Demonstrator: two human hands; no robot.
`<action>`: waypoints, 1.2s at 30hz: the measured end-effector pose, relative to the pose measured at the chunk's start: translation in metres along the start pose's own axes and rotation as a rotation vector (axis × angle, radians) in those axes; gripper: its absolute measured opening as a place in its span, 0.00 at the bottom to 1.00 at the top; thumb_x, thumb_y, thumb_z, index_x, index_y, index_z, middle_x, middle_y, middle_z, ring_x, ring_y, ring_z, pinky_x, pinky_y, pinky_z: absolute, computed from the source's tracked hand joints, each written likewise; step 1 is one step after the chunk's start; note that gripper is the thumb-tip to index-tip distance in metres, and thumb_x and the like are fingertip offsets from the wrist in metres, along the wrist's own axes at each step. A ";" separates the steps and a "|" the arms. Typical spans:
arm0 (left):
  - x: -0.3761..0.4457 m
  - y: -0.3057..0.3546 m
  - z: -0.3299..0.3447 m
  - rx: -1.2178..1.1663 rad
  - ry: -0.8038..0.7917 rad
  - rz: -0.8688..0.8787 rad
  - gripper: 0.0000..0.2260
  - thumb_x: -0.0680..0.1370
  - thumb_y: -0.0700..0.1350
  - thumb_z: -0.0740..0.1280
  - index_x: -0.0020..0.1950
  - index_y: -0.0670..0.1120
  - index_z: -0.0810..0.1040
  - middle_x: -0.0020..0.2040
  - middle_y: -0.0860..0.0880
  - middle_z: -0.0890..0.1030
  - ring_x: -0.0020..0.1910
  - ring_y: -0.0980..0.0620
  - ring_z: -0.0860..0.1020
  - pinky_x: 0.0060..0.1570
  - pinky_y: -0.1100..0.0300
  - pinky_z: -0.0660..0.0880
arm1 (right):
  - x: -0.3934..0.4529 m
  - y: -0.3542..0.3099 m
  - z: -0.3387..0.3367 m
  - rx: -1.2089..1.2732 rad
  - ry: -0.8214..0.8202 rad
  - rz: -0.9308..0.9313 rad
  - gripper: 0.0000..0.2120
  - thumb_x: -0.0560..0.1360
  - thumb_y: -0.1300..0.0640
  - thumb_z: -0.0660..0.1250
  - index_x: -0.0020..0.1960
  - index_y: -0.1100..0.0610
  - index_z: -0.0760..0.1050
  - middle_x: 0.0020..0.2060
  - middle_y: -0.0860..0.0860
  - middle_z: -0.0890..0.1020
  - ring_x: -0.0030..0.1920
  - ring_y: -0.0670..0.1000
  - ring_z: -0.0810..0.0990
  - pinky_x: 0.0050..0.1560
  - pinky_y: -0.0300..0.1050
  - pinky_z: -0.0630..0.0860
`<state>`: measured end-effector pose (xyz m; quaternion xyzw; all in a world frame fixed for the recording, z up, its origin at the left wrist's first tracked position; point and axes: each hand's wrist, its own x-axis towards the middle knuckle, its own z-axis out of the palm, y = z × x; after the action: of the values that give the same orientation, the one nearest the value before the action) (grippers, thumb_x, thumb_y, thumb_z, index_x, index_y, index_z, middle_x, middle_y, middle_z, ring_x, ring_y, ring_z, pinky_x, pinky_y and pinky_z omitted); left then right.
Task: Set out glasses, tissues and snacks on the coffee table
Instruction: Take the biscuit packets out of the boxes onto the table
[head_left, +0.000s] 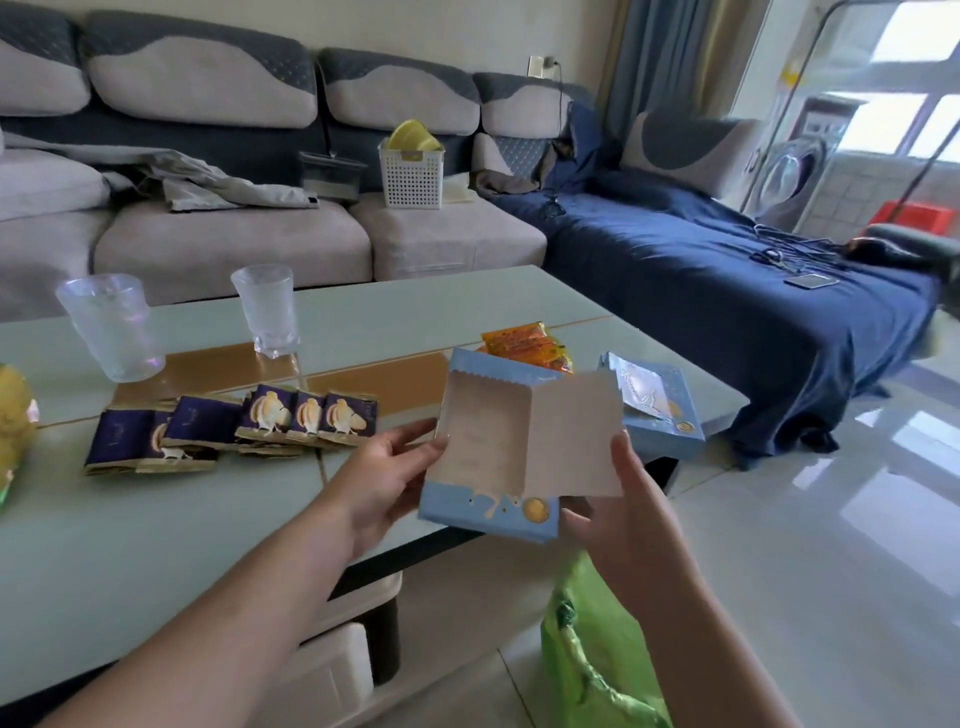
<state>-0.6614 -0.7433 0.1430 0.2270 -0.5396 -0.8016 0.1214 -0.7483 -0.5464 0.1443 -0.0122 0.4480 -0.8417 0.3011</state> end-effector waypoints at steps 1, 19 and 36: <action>0.000 -0.002 0.012 -0.022 -0.016 0.000 0.20 0.75 0.41 0.67 0.66 0.43 0.72 0.47 0.46 0.85 0.40 0.52 0.83 0.34 0.61 0.80 | -0.004 -0.008 -0.004 -0.108 -0.001 -0.003 0.23 0.80 0.43 0.52 0.69 0.52 0.68 0.68 0.54 0.72 0.70 0.56 0.68 0.69 0.65 0.59; 0.000 -0.034 0.149 0.216 -0.128 0.273 0.22 0.77 0.50 0.67 0.68 0.64 0.65 0.56 0.55 0.81 0.51 0.53 0.82 0.47 0.56 0.80 | -0.007 -0.057 -0.076 -1.052 0.181 -0.684 0.22 0.70 0.59 0.73 0.59 0.40 0.72 0.74 0.47 0.58 0.68 0.44 0.65 0.66 0.43 0.69; 0.128 0.016 0.220 0.572 -0.191 0.239 0.15 0.81 0.49 0.55 0.65 0.52 0.73 0.59 0.48 0.79 0.56 0.49 0.78 0.59 0.52 0.74 | 0.081 -0.147 -0.089 -0.689 0.327 -0.588 0.19 0.76 0.64 0.61 0.67 0.57 0.72 0.49 0.46 0.79 0.37 0.39 0.76 0.37 0.28 0.72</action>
<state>-0.8823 -0.6276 0.1966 0.1108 -0.7748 -0.6151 0.0948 -0.9135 -0.4609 0.1831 -0.1049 0.7198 -0.6847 -0.0456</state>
